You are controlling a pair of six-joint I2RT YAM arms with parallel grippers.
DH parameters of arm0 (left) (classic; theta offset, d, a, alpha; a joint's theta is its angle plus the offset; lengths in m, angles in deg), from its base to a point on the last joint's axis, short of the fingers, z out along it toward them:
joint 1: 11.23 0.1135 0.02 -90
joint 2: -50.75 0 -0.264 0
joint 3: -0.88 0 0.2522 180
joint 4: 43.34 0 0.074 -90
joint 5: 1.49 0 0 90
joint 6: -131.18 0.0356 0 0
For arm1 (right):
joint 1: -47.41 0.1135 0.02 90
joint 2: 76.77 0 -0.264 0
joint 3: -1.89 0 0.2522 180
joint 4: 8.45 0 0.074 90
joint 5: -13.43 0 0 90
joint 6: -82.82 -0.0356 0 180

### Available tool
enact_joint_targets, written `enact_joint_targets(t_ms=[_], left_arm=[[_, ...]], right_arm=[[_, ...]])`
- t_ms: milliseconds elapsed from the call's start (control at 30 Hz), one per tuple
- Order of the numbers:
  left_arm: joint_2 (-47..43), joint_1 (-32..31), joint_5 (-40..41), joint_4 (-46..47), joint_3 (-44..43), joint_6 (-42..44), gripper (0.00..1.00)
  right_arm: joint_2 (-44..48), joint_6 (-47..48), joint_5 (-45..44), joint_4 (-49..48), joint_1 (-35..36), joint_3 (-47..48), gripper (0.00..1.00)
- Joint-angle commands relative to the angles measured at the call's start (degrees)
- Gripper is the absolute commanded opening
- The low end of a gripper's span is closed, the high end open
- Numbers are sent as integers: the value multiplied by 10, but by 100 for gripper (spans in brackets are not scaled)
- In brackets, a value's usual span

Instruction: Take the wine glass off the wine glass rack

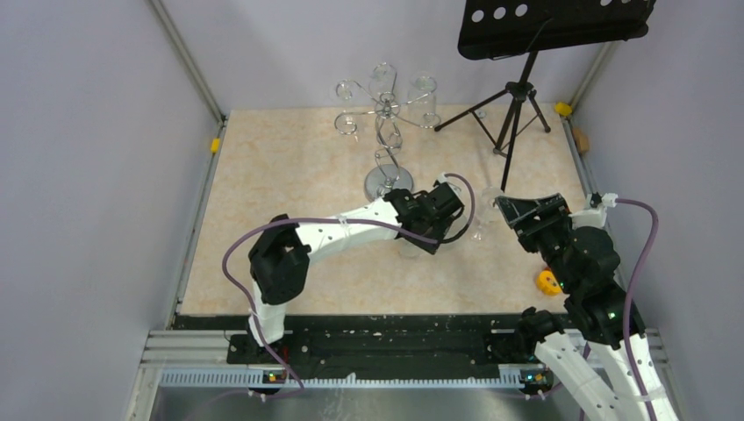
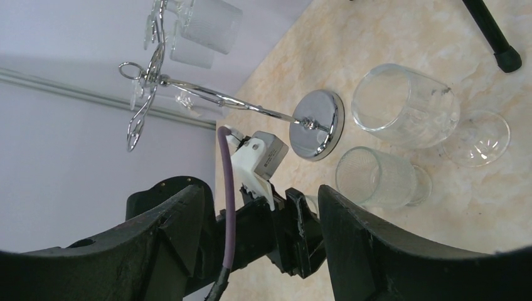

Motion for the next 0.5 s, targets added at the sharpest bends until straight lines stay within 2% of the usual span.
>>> enact_joint_targets(t_ms=[0,167,300,467], left_arm=[[-57,2,13,16,-31,5,60],[-106,6,3,31,-36,17,67],[-161,11,-80,82,-25,45,73],[-240,21,-98,124,-16,63,80]], right_arm=[[3,10,4,-11,1,24,67],[4,11,1,-6,1,30,67],[2,9,3,-9,2,31,67],[-3,-15,41,-49,1,24,68]])
